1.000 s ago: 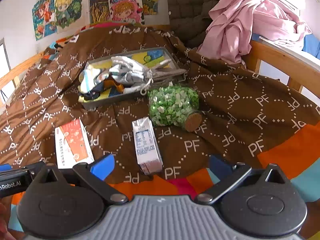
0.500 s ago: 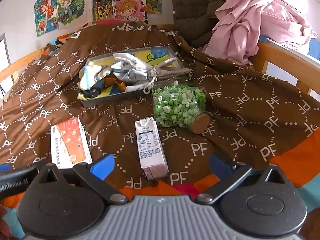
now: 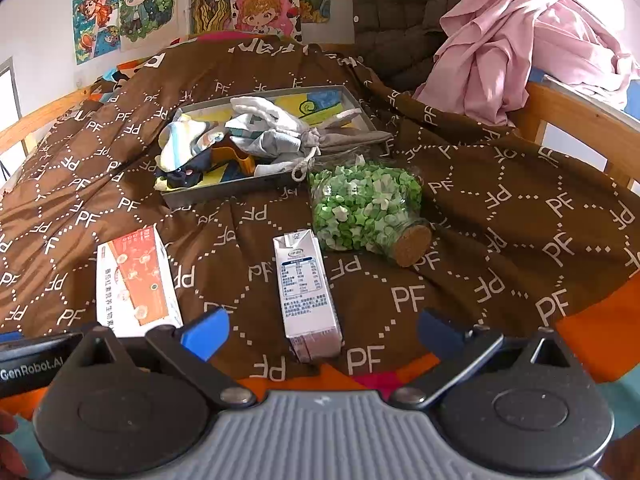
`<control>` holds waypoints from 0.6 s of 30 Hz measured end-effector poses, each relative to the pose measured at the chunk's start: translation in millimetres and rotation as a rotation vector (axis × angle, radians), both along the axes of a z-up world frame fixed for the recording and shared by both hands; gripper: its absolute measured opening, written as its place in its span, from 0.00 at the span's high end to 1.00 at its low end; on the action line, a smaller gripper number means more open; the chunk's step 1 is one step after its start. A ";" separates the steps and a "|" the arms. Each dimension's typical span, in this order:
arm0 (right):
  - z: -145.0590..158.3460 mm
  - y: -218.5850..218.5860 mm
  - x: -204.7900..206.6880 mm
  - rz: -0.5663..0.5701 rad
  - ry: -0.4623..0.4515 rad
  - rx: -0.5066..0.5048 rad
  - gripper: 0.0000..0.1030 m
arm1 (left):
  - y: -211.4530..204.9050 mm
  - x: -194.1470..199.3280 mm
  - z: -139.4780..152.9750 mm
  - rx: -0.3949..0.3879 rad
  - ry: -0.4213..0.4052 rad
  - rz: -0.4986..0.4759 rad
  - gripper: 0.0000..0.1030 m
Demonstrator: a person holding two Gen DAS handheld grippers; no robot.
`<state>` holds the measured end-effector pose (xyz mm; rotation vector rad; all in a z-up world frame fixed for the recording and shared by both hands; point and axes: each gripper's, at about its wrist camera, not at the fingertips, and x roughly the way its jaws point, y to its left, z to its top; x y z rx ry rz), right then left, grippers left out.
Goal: Organize soft objects
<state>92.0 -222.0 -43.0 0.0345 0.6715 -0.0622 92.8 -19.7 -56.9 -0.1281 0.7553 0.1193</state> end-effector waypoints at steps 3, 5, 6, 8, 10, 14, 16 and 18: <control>-0.3 -0.1 0.2 0.000 -0.001 -0.001 0.00 | 1.0 0.3 -0.3 0.001 0.004 0.000 0.01; -0.6 -0.3 0.7 -0.001 0.000 -0.003 0.00 | 0.8 0.7 -1.1 0.007 0.008 -0.003 0.01; -0.7 -0.6 1.1 -0.002 0.001 -0.004 0.00 | 0.4 0.8 -1.7 0.011 0.012 -0.005 0.01; -0.8 -1.2 2.1 -0.003 0.003 -0.005 0.00 | -0.1 0.9 -2.3 0.016 0.017 -0.010 0.01; -0.9 -1.1 2.2 -0.004 0.003 -0.005 0.00 | -0.2 0.6 -2.1 0.016 0.014 -0.010 0.01; -1.6 -2.4 3.5 -0.009 0.006 -0.003 0.00 | -0.2 -0.1 -1.5 0.017 0.010 -0.011 0.01; -2.3 -2.5 3.3 -0.008 0.009 0.001 0.00 | 0.0 -0.2 -1.1 0.016 0.010 -0.008 0.01; -2.9 -3.2 4.1 -0.007 0.013 0.004 0.00 | -0.1 -0.4 -0.8 0.017 0.009 -0.007 0.01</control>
